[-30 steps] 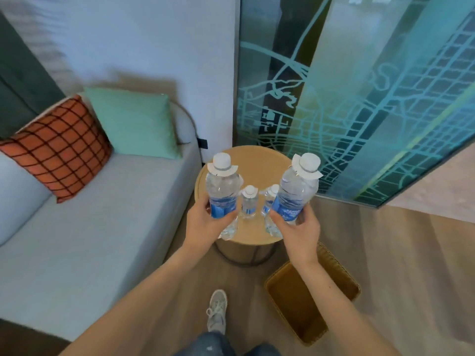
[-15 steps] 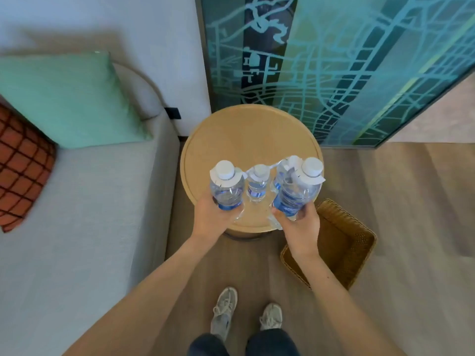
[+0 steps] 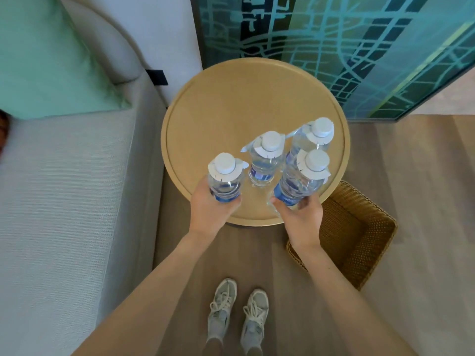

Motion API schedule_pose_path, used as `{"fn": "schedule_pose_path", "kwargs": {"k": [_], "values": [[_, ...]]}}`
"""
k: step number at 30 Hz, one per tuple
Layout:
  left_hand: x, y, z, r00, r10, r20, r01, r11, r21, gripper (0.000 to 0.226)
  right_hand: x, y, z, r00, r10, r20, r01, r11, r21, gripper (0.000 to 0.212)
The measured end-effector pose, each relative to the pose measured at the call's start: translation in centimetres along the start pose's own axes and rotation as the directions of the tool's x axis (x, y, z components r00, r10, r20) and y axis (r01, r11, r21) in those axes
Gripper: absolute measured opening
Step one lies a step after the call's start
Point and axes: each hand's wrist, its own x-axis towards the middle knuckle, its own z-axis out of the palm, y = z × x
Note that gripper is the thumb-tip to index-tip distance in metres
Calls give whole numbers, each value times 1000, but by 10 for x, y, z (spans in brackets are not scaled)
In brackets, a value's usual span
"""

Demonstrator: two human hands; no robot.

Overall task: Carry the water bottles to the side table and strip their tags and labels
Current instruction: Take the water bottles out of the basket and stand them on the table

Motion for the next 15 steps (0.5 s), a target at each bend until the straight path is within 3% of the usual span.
{"fn": "schedule_pose_path", "kwargs": {"k": [15], "values": [[13, -14, 25, 999, 29, -19, -30, 999, -46, 62, 20, 25, 10, 998, -22, 53, 23, 1000, -20, 82]]}}
